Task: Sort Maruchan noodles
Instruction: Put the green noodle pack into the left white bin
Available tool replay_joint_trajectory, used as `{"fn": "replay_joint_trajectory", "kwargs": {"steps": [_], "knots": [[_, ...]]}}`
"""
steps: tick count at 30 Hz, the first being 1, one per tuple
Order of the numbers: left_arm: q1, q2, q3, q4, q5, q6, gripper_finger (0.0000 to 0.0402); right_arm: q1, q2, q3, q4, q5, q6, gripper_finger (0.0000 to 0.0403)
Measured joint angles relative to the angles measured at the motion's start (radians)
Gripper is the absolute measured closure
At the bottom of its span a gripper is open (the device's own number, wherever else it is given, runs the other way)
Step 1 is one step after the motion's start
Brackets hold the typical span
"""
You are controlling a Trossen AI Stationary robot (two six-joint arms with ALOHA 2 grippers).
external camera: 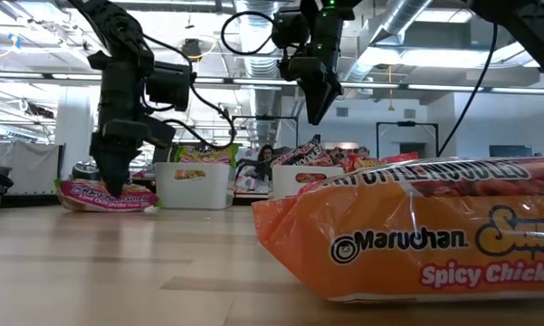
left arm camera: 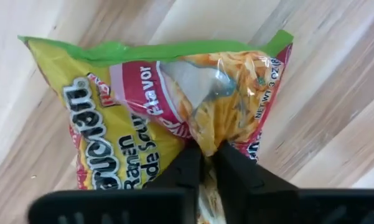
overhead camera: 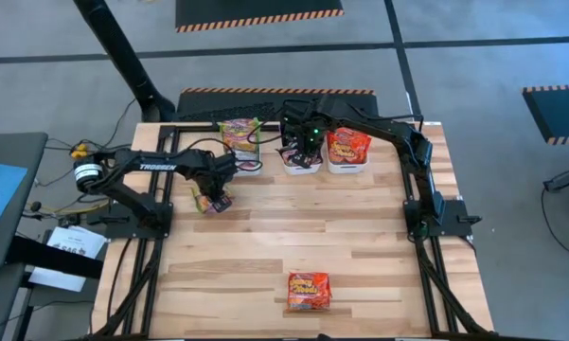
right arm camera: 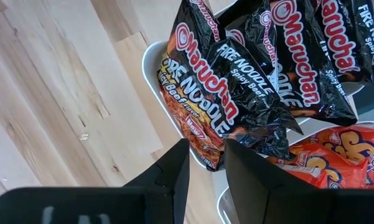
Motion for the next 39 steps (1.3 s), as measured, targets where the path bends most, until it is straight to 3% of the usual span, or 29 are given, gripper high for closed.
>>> {"fn": "replay_joint_trajectory", "kwargs": {"steps": [7,14,21,26,29,33,39], "knots": [[-0.020,-0.058,-0.009,-0.043,0.047,-0.012,0.0399,-0.002,0.000,0.000,0.000,0.000,-0.008,0.0276],[-0.061,-0.233,-0.013,-0.109,0.037,-0.077,0.0400,-0.002,0.000,0.000,0.001,0.001,-0.010,0.0276],[-0.118,-0.418,-0.003,-0.106,-0.110,-0.090,0.0400,-0.002,0.000,0.000,0.001,0.001,-0.010,0.0283],[-0.147,-0.483,0.057,-0.100,-0.391,0.044,0.0400,-0.002,0.000,0.000,0.000,0.001,-0.007,0.0297],[-0.146,-0.483,0.092,-0.087,-0.523,0.218,0.0401,-0.002,0.000,0.000,-0.001,0.001,0.004,0.0303],[-0.146,-0.461,0.106,0.014,-0.548,0.517,0.0401,-0.002,0.000,0.000,-0.016,0.001,0.013,0.0306],[-0.126,-0.368,0.106,0.173,-0.594,0.694,0.0401,-0.001,0.000,0.000,-0.085,0.002,0.057,0.0306]]}}
